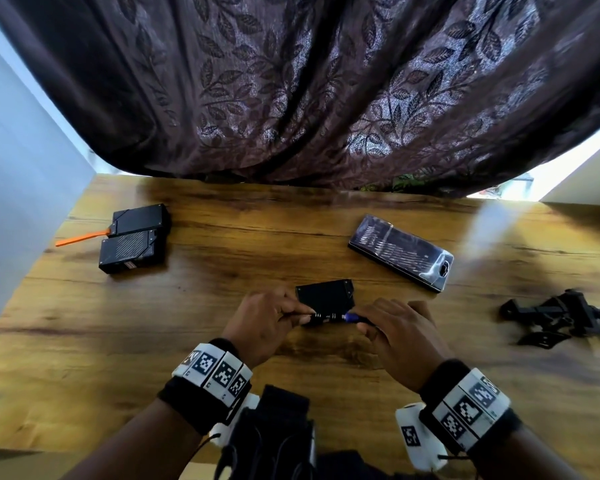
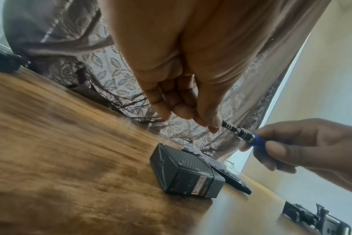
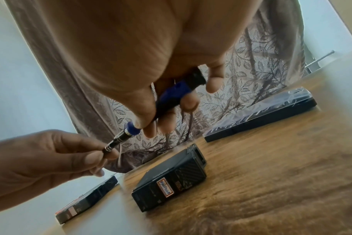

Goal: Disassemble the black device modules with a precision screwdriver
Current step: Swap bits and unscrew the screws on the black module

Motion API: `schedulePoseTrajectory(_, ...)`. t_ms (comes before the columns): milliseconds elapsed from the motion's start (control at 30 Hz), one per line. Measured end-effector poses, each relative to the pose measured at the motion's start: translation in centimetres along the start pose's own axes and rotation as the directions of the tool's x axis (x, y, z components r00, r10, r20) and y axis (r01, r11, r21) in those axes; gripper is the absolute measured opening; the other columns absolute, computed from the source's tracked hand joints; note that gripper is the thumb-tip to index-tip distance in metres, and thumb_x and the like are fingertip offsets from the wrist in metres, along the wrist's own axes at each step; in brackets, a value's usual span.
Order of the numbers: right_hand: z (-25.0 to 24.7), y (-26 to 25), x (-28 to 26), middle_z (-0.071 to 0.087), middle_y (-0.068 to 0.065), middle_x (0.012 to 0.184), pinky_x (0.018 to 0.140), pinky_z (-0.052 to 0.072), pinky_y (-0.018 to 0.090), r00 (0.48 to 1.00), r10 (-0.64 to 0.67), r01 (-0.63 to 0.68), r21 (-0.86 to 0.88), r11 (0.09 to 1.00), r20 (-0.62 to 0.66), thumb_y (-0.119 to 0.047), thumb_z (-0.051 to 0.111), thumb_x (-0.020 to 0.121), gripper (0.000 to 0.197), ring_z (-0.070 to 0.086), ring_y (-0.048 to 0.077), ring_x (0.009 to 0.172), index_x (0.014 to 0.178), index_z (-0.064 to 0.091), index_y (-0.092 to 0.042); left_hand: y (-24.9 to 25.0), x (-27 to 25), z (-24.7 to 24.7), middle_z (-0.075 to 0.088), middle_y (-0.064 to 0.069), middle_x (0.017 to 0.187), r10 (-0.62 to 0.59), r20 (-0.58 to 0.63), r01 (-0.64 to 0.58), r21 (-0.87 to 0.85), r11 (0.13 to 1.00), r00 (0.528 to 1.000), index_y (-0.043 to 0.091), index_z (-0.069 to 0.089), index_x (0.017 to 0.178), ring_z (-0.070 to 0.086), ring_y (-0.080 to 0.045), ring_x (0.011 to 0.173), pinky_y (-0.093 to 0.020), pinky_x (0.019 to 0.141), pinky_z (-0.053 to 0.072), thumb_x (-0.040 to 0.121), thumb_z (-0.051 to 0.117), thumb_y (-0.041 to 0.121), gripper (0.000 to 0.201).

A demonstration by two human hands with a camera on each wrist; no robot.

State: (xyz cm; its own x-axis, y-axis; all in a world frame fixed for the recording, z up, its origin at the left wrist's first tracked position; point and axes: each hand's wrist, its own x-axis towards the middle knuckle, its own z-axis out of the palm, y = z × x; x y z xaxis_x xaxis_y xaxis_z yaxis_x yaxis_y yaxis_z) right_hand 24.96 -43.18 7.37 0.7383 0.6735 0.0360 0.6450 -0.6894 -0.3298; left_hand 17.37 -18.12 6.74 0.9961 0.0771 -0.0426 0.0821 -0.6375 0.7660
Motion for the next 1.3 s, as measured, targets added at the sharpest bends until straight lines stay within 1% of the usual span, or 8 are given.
schedulePoseTrajectory(133, -0.6, -0.5, 0.1, 0.056, -0.023, 0.108, 0.090, 0.040, 0.034, 0.990, 0.040, -0.035, -0.043, 0.998, 0.138, -0.065, 0.015, 0.097, 0.053, 0.053, 0.003, 0.101, 0.120, 0.056, -0.041, 0.4, 0.5, 0.6, 0.065, 0.021, 0.084, -0.027, 0.015, 0.027, -0.006, 1.000, 1.000, 0.032, 0.081, 0.101, 0.061, 0.005, 0.086, -0.008, 0.066, 0.042, 0.088, 0.078, 0.026, 0.015)
schedulePoseTrajectory(233, -0.8, -0.1, 0.1, 0.053, -0.023, 0.096, 0.090, 0.042, 0.035, 0.976, 0.121, -0.111, -0.069, 0.991, 0.180, -0.076, 0.008, 0.092, 0.058, 0.051, 0.003, 0.093, 0.102, 0.053, -0.040, 1.7, 0.6, 0.9, 0.066, 0.019, 0.081, 0.000, 0.037, 0.001, -0.033, 0.999, 0.999, 0.029, 0.082, 0.100, 0.061, 0.007, 0.084, -0.008, 0.066, 0.043, 0.086, 0.080, 0.023, 0.016)
schedulePoseTrajectory(367, -0.8, 1.1, -0.5, 0.047, -0.018, 0.076, 0.078, 0.044, 0.034, 0.970, 0.209, -0.205, -0.041, 0.978, 0.126, -0.084, 0.016, 0.089, 0.058, 0.045, 0.002, 0.076, 0.076, 0.043, -0.034, 3.4, 1.1, 1.9, 0.066, 0.020, 0.081, 0.058, 0.052, -0.058, -0.002, 0.998, 0.997, 0.033, 0.082, 0.100, 0.064, 0.003, 0.083, -0.009, 0.066, 0.044, 0.084, 0.082, 0.025, 0.018)
schedulePoseTrajectory(500, -0.8, 2.2, -1.3, 0.048, -0.014, 0.066, 0.066, 0.035, 0.031, 0.966, 0.251, -0.251, -0.018, 0.968, 0.061, -0.083, 0.020, 0.087, 0.062, 0.040, 0.000, 0.062, 0.065, 0.042, -0.030, 5.3, 1.4, 2.9, 0.068, 0.020, 0.081, 0.058, 0.051, -0.056, -0.026, 0.998, 0.997, 0.032, 0.082, 0.099, 0.065, 0.004, 0.079, -0.009, 0.063, 0.045, 0.083, 0.083, 0.022, 0.018)
schedulePoseTrajectory(667, -1.1, 4.1, -2.4, 0.051, -0.011, 0.066, 0.070, 0.037, 0.030, 0.961, 0.260, -0.262, 0.002, 0.965, 0.091, -0.081, 0.016, 0.084, 0.063, 0.043, 0.001, 0.061, 0.068, 0.046, -0.028, 7.0, 1.3, 4.5, 0.071, 0.023, 0.085, -0.011, 0.057, 0.013, -0.030, 0.999, 0.998, 0.038, 0.081, 0.096, 0.067, 0.000, 0.079, -0.018, 0.065, 0.053, 0.084, 0.082, 0.029, 0.015)
schedulePoseTrajectory(833, -1.4, 6.1, -3.5, 0.051, -0.011, 0.070, 0.074, 0.043, 0.033, 0.971, 0.203, -0.214, 0.080, 0.974, 0.124, -0.080, 0.014, 0.085, 0.065, 0.046, 0.003, 0.065, 0.072, 0.050, -0.028, 9.3, 0.9, 6.4, 0.073, 0.026, 0.080, -0.058, 0.024, 0.059, -0.060, 0.996, 0.998, 0.029, 0.082, 0.093, 0.068, 0.006, 0.077, -0.009, 0.065, 0.049, 0.086, 0.081, 0.022, 0.010)
schedulePoseTrajectory(1000, -1.6, 8.1, -4.8, 0.050, -0.012, 0.073, 0.070, 0.038, 0.031, 0.976, 0.121, -0.145, 0.127, 0.981, 0.179, -0.082, 0.008, 0.087, 0.066, 0.046, 0.005, 0.069, 0.075, 0.047, -0.030, 10.5, 0.7, 9.0, 0.075, 0.019, 0.082, -0.081, -0.028, 0.079, -0.066, 0.995, 0.996, 0.027, 0.081, 0.091, 0.070, 0.005, 0.082, -0.012, 0.071, 0.053, 0.082, 0.084, 0.021, 0.011)
schedulePoseTrajectory(1300, -2.0, 9.2, -5.5, 0.054, -0.014, 0.080, 0.071, 0.038, 0.030, 0.961, 0.100, -0.152, 0.187, 0.971, 0.259, -0.073, 0.017, 0.092, 0.054, 0.051, 0.004, 0.078, 0.086, 0.052, -0.032, 11.6, 0.9, 9.5, 0.070, 0.018, 0.084, -0.022, -0.023, 0.022, 0.021, 1.000, 0.999, 0.027, 0.081, 0.092, 0.065, 0.004, 0.085, -0.008, 0.071, 0.046, 0.082, 0.084, 0.026, 0.010)
